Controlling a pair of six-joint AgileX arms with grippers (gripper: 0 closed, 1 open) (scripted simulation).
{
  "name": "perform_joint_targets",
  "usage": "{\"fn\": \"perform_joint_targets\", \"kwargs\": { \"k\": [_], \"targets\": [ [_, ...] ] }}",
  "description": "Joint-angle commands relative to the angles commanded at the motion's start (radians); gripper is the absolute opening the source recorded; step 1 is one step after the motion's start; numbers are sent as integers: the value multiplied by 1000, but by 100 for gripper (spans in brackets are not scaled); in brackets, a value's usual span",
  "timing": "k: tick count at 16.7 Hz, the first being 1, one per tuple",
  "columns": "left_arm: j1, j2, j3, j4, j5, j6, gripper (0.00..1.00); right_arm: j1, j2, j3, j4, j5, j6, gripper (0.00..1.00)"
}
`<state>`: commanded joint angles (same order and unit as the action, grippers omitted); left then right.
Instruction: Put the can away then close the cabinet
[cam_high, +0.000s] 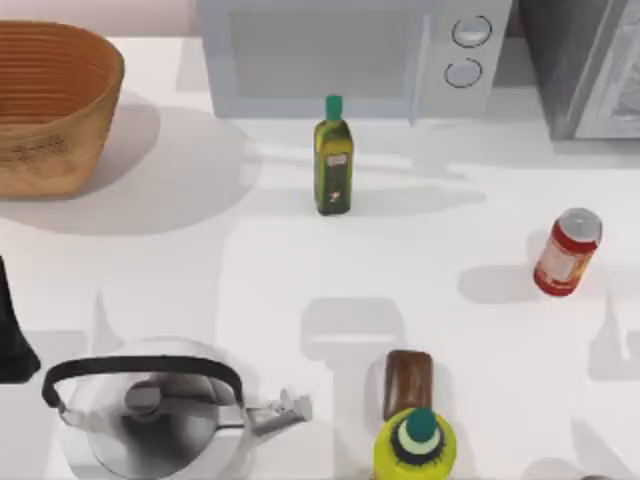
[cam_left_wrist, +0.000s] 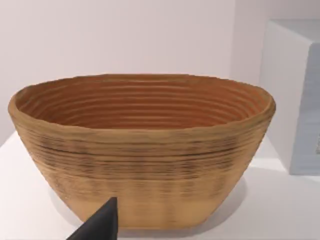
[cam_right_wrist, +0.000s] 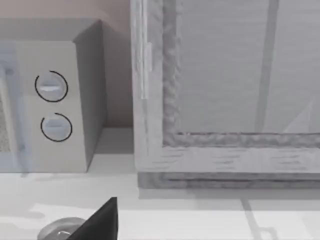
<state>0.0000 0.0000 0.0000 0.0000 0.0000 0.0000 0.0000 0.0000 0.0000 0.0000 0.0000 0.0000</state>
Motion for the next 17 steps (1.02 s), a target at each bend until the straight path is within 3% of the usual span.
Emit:
{"fn": "perform_joint_targets", "kwargs": {
  "k": [7,17],
  "targets": [
    [0,0,0,0,0,0,100,47,143,4,104,21,4,100],
    [0,0,0,0,0,0,100,257,931,54,718,196,24,100]
  ]
}}
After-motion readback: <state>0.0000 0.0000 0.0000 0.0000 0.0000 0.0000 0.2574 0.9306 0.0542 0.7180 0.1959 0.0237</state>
